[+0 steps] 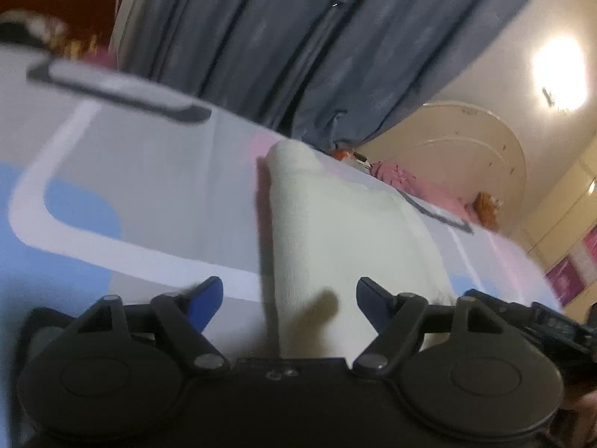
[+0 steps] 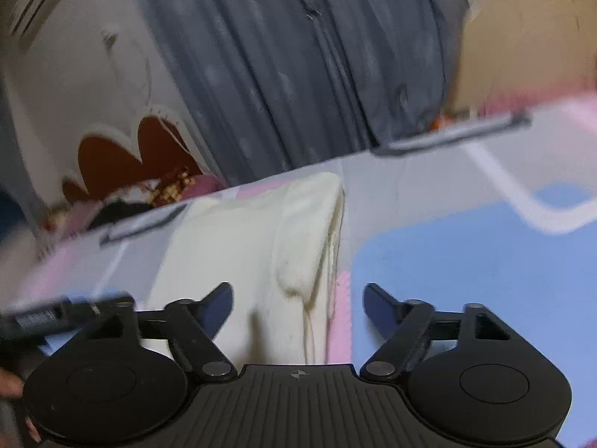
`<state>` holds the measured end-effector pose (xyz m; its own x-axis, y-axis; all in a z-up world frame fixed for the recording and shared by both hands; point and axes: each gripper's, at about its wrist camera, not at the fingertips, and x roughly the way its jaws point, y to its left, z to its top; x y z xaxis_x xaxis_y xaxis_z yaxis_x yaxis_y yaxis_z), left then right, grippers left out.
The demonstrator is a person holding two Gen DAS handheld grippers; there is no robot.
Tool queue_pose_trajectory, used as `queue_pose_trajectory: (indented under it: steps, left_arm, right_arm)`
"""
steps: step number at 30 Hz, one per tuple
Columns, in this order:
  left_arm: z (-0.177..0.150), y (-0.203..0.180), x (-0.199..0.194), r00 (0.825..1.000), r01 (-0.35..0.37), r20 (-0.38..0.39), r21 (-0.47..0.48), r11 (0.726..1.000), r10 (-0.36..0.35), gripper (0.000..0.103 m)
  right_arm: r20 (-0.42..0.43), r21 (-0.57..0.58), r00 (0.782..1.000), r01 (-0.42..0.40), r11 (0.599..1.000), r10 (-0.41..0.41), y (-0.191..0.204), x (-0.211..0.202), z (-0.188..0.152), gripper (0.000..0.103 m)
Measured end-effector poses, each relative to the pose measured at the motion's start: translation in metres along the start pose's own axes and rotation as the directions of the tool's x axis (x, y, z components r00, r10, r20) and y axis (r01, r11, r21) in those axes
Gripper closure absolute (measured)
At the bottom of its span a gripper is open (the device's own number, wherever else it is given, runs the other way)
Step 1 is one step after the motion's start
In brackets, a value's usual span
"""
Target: Fold small clothes
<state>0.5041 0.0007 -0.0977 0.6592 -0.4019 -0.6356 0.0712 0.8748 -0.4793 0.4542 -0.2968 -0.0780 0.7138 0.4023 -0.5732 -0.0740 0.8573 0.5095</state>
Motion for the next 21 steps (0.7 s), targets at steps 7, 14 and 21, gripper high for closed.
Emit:
queue_pose_trajectory:
  steps: [7, 14, 21]
  left_arm:
    - [-0.001, 0.011, 0.025, 0.995, 0.068, -0.074, -0.055, 0.996, -0.072, 0.03]
    - [0.008, -0.009, 0.043, 0.995, 0.009, -0.1, 0.044, 0.999, -0.004, 0.029]
    - [0.011, -0.041, 0.052, 0.994, -0.004, -0.103, 0.157, 0.988, 0.02, 0.071]
  right_arm:
    - [-0.069, 0.19, 0.992, -0.094, 0.977, 0.108, -0.045, 0.028, 0.013, 0.029]
    - [-0.117, 0.093, 0.988, -0.093, 0.991, 0.103, -0.024, 0.036, 0.016, 0.032]
    - [-0.11, -0.018, 0.994, -0.021, 1.0, 0.018, 0.007, 0.04, 0.011, 0.07]
